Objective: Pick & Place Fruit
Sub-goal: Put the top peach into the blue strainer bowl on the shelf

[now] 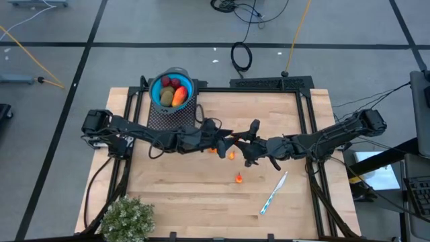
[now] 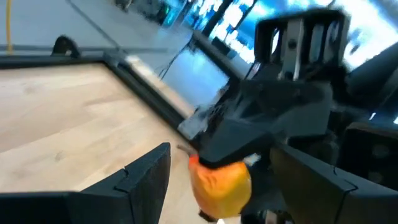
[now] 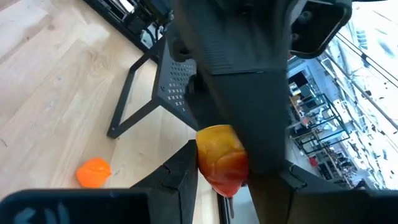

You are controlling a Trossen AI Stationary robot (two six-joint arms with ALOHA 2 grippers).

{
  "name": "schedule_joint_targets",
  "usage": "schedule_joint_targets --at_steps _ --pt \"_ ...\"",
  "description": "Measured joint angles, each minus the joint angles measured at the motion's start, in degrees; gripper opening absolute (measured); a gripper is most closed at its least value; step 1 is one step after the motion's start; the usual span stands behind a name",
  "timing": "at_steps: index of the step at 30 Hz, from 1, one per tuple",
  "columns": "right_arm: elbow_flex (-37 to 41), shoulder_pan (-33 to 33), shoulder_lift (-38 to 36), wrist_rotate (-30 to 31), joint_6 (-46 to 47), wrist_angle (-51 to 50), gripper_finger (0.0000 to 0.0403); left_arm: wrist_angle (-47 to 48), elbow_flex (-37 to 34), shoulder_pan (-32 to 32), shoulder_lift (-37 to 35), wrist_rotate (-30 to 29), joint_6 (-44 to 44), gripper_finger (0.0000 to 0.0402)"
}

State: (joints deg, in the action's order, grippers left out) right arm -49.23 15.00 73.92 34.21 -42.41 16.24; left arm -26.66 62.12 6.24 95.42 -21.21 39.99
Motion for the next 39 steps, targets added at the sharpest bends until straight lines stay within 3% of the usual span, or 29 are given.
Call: schedule_joint_targets --at_steps 5,14,29,39 --pt "-0.02 0.02 0.04 0.0 1.1 -0.99 0.0112 7.05 2.99 -0.11 1.29 0.57 -0.54 0.0273" --pt "-0.11 0.11 0.02 0.09 1.14 -1.11 0.0112 8.57 4.03 -0.07 1.38 0.6 2.16 0.027" --pt "-0.11 0.07 0.04 0.31 1.37 -1.86 0.0118 8.12 4.03 -0.04 1.38 0.86 2.38 0.0109" --pt "-0.11 0.11 0.04 0.35 6.39 -3.21 0.0162 8.67 3.98 -0.17 1.38 2.7 1.68 0.0106"
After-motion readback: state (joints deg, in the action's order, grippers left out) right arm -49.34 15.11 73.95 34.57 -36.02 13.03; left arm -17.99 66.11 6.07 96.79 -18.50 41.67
